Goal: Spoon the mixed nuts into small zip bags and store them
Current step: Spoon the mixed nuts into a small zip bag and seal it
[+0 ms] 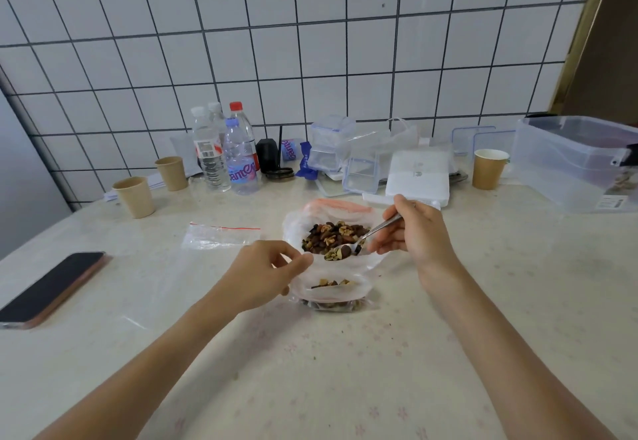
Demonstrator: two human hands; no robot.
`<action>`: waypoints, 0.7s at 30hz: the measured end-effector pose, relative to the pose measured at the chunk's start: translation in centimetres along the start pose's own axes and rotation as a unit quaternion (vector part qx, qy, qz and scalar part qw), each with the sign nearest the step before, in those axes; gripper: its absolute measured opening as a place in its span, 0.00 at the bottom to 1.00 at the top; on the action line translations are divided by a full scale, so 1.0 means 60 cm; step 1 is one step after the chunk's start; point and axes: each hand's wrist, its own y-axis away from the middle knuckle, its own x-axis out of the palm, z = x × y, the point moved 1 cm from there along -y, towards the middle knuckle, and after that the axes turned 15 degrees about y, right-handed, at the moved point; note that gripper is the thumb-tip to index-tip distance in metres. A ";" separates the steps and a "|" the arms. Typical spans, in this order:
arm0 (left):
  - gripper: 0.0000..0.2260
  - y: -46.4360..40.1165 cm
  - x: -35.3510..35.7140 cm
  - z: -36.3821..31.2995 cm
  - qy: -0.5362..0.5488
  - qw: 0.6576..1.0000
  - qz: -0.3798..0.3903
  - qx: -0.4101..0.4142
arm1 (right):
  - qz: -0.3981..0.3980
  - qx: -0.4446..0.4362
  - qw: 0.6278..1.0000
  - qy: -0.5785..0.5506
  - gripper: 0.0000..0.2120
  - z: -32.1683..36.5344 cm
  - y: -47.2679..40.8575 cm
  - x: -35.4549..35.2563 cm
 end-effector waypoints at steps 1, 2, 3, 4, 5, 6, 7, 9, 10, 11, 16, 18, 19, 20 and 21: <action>0.13 0.005 0.003 0.002 0.023 1.000 0.006 0.002 | 0.005 -0.010 1.000 0.012 0.18 0.003 0.004 0.002; 0.10 0.008 0.005 0.003 0.047 0.999 0.006 0.009 | 0.010 -0.023 0.999 0.029 0.18 0.006 0.008 0.004; 0.09 0.010 0.007 0.005 0.071 0.997 0.001 0.016 | 0.014 -0.042 0.998 0.051 0.19 0.008 0.013 0.008; 0.09 0.012 0.009 0.006 0.092 0.996 -0.006 0.020 | 0.021 -0.066 0.995 0.074 0.19 0.011 0.019 0.012; 0.09 0.014 0.012 0.006 0.110 0.994 -0.011 0.022 | 0.030 -0.096 0.990 0.098 0.19 0.014 0.024 0.017; 0.09 0.015 0.015 0.007 0.122 0.992 -0.014 0.022 | 0.042 -0.129 0.983 0.120 0.18 0.018 0.031 0.021; 0.09 0.016 0.017 0.008 0.130 0.991 -0.015 0.021 | 0.057 -0.168 0.974 0.139 0.17 0.022 0.038 0.026; 0.09 0.017 0.019 0.010 0.138 0.990 -0.021 0.024 | 0.094 -0.254 0.947 0.176 0.15 0.030 0.054 0.034; 0.09 0.018 0.019 0.012 0.139 0.990 -0.024 0.030 | 0.116 -0.290 0.929 0.201 0.14 0.033 0.062 0.038; 0.09 0.019 0.018 0.013 0.141 0.989 -0.027 0.035 | 0.134 -0.315 0.910 0.235 0.13 0.036 0.069 0.041; 0.08 0.025 0.013 0.013 0.127 0.990 -0.031 0.053 | 0.133 -0.364 0.854 0.348 0.19 0.032 0.078 0.044; 0.08 0.024 0.009 0.013 0.112 0.991 -0.035 0.063 | 0.120 -0.355 0.876 0.302 0.17 0.034 0.077 0.041; 0.07 0.024 0.008 0.013 0.104 0.992 -0.037 0.068 | 0.107 -0.344 0.895 0.261 0.15 0.035 0.074 0.039; 0.07 0.023 0.007 0.014 0.096 0.992 -0.037 0.072 | 0.088 -0.330 0.914 0.218 0.15 0.036 0.070 0.036; 0.08 0.021 0.005 0.015 0.087 0.993 -0.035 0.076 | 0.063 -0.309 0.932 0.181 0.16 0.035 0.063 0.033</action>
